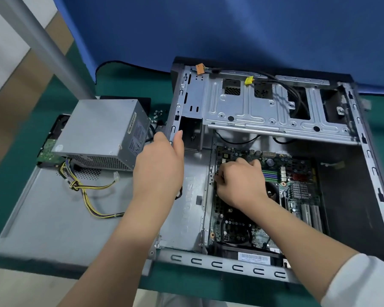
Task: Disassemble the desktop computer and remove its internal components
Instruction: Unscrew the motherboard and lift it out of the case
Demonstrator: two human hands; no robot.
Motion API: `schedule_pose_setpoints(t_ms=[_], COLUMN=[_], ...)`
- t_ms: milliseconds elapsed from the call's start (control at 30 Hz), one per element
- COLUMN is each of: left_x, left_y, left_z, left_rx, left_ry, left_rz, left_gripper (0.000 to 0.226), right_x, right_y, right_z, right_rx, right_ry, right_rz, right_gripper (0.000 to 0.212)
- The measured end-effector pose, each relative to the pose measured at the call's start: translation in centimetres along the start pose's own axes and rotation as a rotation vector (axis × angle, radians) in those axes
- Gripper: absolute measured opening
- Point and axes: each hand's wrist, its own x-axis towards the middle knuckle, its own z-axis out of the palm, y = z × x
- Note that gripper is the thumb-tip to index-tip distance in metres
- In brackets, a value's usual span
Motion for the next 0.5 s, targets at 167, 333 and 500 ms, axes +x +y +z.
schedule_pose_setpoints(t_ms=[167, 333, 500], left_x=[-0.12, -0.1, -0.12], left_y=[-0.02, -0.1, -0.08], left_z=[0.0, -0.02, 0.0], left_rx=[0.001, 0.0, 0.006], left_ry=[0.006, 0.011, 0.01], left_rz=[0.014, 0.007, 0.023], left_gripper=[0.043, 0.043, 0.043], right_x=[-0.13, -0.08, -0.01], right_y=[0.67, 0.12, 0.63], right_z=[-0.36, -0.04, -0.39], right_rx=[0.097, 0.103, 0.121], right_ry=[-0.058, -0.009, -0.059], right_rz=[-0.053, -0.001, -0.038], right_gripper=[0.014, 0.012, 0.016])
